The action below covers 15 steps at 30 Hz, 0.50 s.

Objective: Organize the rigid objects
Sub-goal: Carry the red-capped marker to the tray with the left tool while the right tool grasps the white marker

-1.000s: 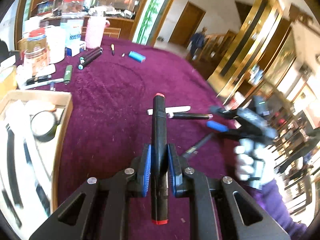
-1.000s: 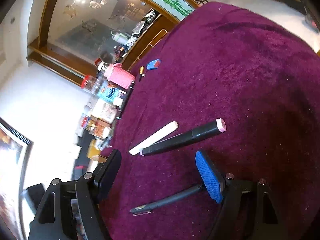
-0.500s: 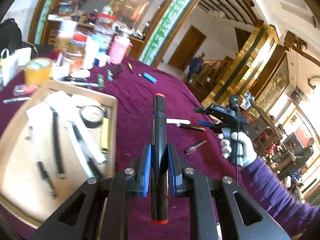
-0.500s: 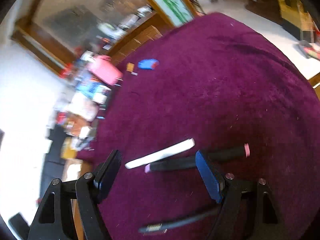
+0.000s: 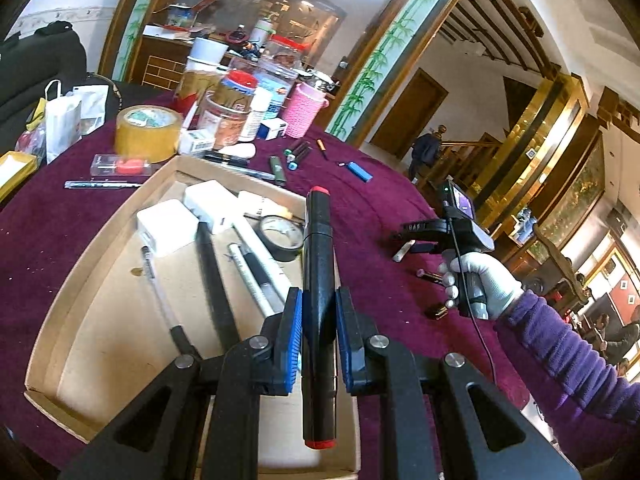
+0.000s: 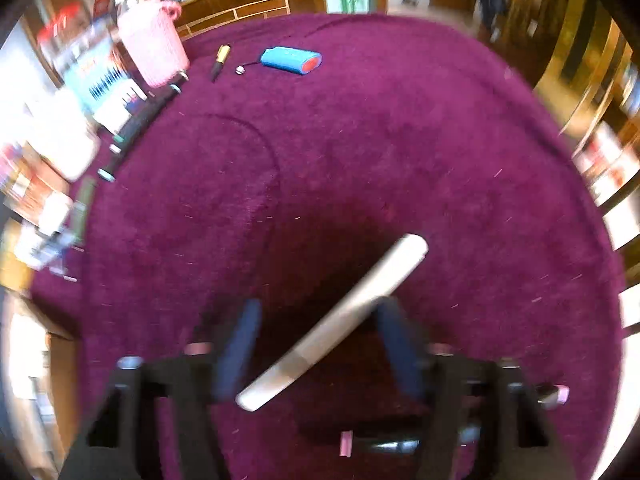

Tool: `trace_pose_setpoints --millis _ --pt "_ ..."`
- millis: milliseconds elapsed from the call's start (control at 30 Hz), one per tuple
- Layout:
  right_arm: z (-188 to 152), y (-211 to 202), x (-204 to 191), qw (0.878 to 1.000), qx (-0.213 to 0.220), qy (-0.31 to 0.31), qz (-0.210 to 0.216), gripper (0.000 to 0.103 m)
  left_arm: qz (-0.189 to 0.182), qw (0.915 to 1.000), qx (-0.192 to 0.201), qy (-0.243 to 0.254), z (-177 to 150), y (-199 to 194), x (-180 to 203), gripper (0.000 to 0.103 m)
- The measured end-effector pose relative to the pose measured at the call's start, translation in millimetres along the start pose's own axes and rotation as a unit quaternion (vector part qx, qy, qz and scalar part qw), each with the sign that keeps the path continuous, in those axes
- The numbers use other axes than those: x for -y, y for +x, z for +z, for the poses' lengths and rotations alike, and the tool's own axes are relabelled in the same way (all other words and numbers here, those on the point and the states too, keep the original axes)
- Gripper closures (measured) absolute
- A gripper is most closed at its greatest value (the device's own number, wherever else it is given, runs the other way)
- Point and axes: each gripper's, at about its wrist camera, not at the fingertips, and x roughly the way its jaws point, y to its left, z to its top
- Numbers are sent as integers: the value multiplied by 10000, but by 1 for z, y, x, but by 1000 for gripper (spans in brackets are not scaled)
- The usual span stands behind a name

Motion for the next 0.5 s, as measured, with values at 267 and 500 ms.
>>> trace_pose_setpoints --millis 267,500 --pt "-23 -26 16 9949 311 428 861 90 256 9992 27 -317 1 -10 -24 87" --pt "-55 -80 -12 9695 432 288 2395 89 918 9927 -107 -779 -4 -12 -54 87"
